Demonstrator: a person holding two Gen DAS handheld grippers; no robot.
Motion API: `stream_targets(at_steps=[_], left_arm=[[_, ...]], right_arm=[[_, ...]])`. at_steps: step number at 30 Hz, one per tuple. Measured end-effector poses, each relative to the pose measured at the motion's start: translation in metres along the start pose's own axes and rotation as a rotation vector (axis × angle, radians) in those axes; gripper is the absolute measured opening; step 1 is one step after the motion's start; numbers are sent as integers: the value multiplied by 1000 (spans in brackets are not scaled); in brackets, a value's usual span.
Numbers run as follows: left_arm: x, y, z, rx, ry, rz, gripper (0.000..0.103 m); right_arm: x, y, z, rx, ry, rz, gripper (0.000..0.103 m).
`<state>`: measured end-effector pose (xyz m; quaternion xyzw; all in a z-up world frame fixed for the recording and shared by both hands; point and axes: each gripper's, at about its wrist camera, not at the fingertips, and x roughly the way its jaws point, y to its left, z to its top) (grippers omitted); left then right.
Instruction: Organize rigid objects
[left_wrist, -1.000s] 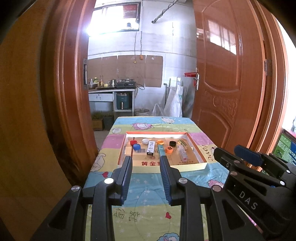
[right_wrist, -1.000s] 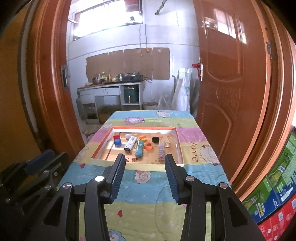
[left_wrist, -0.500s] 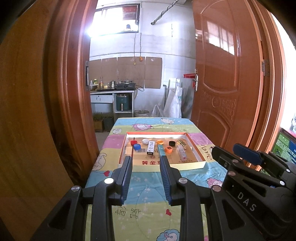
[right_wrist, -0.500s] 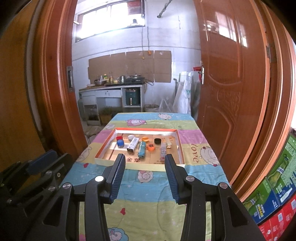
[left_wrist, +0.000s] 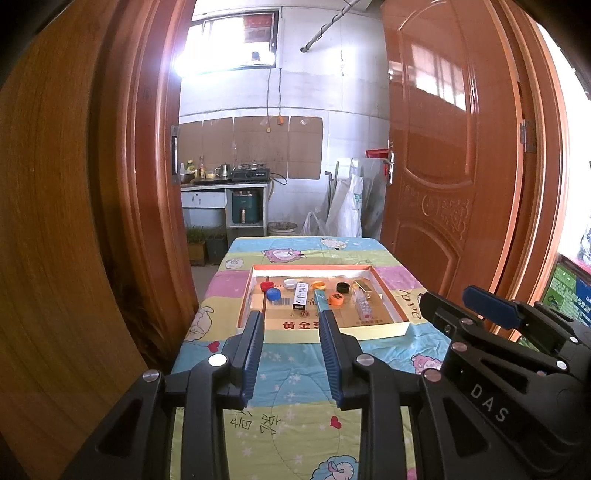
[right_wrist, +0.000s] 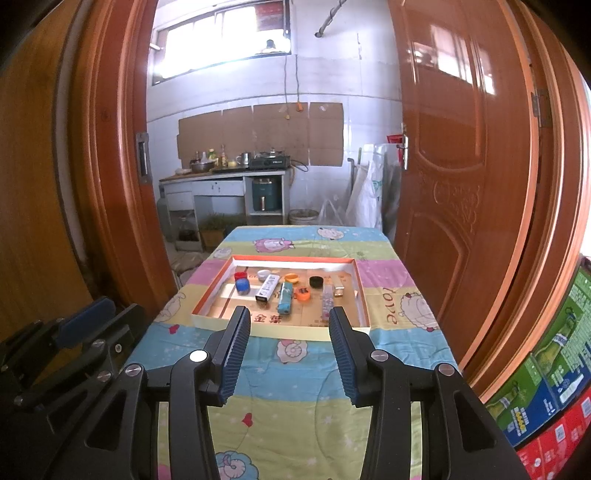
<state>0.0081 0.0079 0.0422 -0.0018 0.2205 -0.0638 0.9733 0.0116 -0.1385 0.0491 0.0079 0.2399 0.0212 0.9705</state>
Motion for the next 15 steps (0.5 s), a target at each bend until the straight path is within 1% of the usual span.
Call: stream_targets(at_steps=[15], left_arm=[[-1, 0, -2, 2, 1, -2, 31]], right_arm=[[-1, 1, -1, -4, -3, 2, 46]])
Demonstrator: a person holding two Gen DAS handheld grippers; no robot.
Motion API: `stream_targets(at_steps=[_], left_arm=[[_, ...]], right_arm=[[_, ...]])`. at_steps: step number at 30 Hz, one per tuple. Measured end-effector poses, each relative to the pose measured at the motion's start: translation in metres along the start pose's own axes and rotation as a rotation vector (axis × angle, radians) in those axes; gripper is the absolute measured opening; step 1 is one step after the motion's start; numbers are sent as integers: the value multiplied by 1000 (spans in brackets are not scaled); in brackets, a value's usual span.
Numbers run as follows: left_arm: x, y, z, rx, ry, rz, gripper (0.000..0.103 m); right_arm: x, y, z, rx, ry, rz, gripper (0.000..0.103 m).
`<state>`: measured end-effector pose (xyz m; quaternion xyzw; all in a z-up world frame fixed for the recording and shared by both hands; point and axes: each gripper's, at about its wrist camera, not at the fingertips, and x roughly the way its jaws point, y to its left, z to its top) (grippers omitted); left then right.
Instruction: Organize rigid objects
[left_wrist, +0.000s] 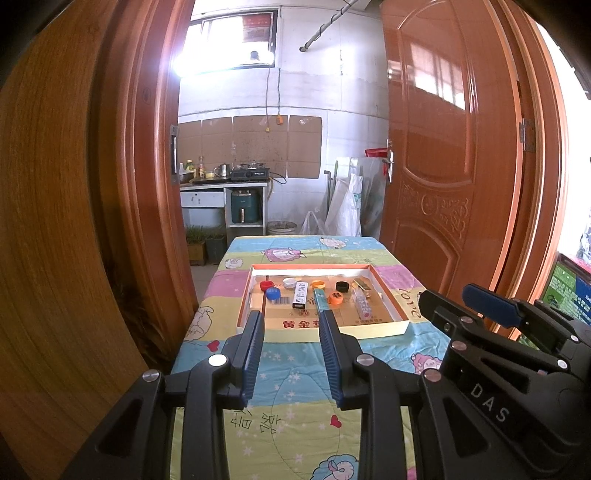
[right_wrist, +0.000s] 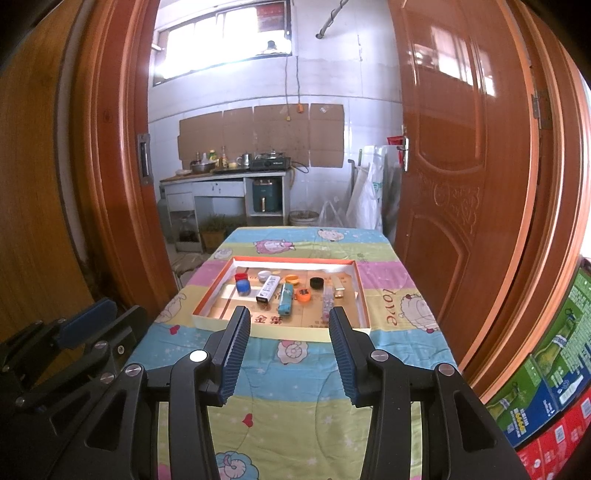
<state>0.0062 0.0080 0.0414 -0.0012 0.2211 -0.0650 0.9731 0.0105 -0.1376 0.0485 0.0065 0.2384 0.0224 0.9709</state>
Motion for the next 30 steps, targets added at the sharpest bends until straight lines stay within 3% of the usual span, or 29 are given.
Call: stream_targets(at_steps=[30], left_arm=[[0, 3, -2, -3, 3, -4, 31]], right_arm=[[-1, 2, 0, -2, 1, 1, 46]])
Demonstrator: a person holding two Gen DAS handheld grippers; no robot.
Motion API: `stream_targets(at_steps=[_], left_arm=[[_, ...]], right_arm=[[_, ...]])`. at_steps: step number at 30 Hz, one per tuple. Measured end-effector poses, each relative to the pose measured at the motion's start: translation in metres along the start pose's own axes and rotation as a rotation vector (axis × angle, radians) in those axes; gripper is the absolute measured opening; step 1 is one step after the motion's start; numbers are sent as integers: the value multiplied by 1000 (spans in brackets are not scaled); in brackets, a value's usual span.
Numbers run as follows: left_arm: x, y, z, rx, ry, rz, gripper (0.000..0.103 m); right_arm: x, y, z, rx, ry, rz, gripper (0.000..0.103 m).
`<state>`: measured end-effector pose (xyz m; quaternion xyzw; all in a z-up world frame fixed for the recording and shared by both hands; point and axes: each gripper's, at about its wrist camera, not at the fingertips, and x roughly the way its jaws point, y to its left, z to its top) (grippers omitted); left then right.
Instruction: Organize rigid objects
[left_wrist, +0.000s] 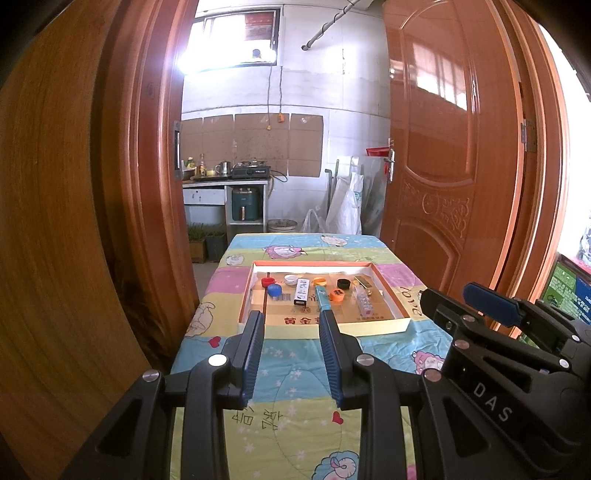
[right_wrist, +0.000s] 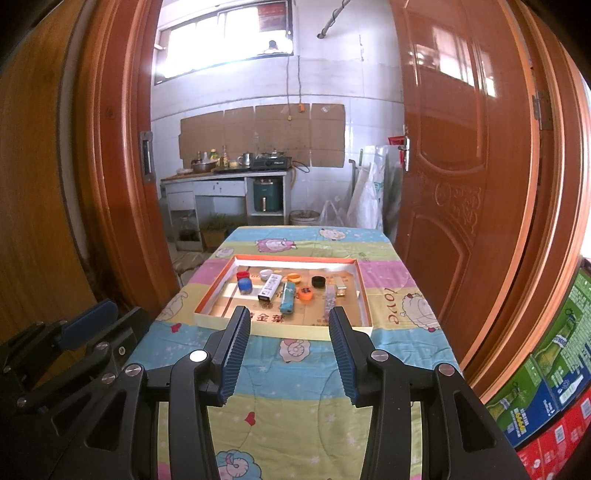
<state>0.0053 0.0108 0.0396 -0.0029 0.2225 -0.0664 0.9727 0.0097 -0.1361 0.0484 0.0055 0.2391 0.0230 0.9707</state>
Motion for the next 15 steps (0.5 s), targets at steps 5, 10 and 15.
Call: stream_targets(at_steps=[5, 10, 15], left_arm=[[0, 2, -2, 2, 2, 0, 31], [1, 3, -2, -4, 4, -2, 31], [1, 3, -3, -4, -4, 4, 31]], right_arm=[[0, 0, 0, 0, 2, 0, 46], [0, 0, 0, 0, 1, 0, 46], [0, 0, 0, 0, 2, 1, 46]])
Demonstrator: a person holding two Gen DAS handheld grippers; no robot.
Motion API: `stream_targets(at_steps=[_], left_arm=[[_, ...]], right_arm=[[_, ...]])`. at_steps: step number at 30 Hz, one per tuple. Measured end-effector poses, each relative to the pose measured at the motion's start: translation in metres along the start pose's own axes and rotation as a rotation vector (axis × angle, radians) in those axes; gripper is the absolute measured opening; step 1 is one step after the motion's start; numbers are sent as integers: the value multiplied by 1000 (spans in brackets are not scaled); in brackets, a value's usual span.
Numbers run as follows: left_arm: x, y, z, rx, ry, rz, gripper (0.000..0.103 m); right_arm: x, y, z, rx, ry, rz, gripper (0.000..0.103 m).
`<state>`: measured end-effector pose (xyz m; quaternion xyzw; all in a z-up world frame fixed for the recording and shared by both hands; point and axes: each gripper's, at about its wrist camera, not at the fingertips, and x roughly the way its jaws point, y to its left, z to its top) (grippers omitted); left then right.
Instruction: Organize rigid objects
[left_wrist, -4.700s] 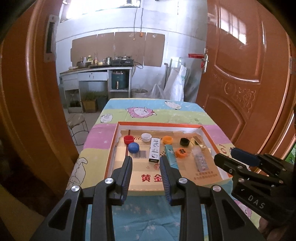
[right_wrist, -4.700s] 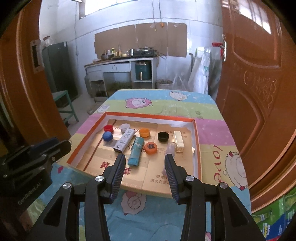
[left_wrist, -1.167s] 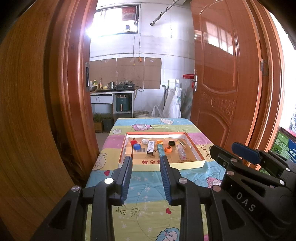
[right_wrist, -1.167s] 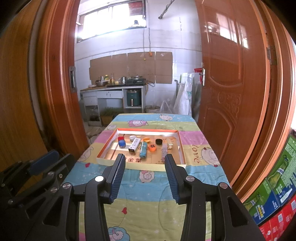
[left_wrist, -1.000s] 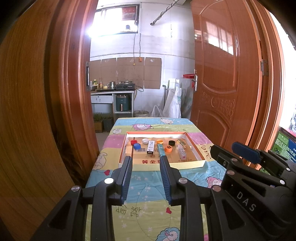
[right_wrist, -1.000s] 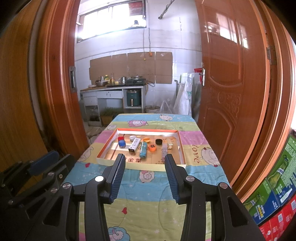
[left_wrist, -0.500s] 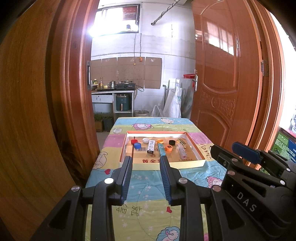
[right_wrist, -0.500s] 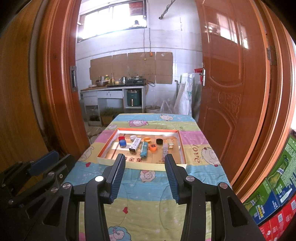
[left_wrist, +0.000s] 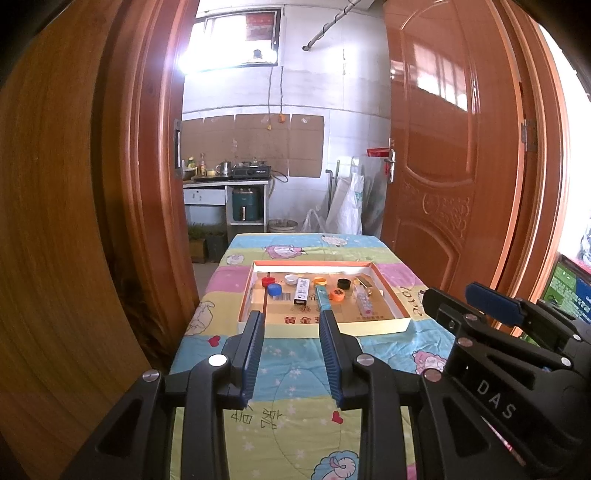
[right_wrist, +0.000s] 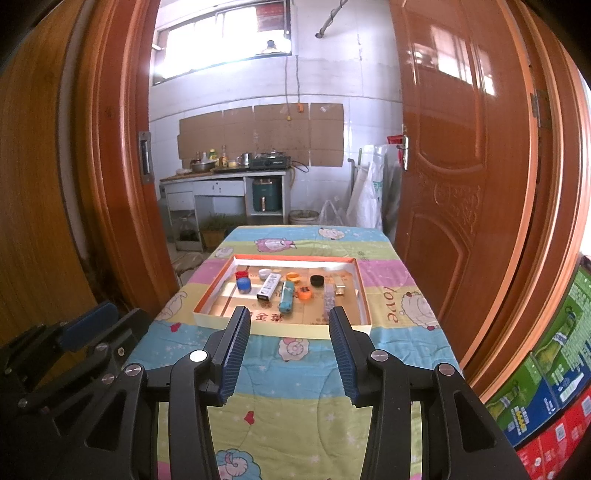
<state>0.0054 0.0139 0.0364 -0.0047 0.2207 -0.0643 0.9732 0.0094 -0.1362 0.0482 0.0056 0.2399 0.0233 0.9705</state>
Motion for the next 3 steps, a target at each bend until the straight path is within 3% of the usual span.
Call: stream_targets(at_steps=[3], left_arm=[[0, 0, -1, -2, 2, 1, 31]], right_arm=[[0, 0, 0, 0, -1, 0, 46]])
